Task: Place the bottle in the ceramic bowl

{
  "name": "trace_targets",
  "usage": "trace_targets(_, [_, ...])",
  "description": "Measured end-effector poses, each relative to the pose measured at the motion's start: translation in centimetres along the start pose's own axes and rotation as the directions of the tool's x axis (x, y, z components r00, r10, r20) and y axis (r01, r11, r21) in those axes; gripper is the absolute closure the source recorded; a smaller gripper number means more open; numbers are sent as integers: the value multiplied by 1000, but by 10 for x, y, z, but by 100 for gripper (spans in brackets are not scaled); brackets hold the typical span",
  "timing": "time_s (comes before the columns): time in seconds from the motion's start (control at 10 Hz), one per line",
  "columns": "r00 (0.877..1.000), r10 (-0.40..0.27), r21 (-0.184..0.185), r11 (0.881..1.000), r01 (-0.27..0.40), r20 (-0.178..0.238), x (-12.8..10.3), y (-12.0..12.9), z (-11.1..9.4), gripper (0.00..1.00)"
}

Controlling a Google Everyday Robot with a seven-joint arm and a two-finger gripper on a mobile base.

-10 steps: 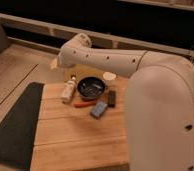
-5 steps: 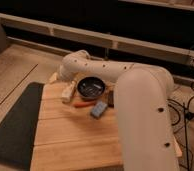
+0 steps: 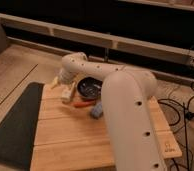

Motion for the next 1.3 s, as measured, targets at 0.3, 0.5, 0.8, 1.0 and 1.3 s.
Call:
trace_targets(0.3, [996,-35,50,998,39,-82,-1,-10,22,35])
trace_targets(0.5, [991,-58,86,994,68,-123,-5,-17,30,35])
trace_targets(0.8, [980,-64,125,988,89,-189,-4,-29,47,35])
trace_targets(1.0, [971,-55,144,986,90,-232,1,-37,59,35])
trace_targets(1.3, [960,-30,159,984,77,-279,7,-46,74,35])
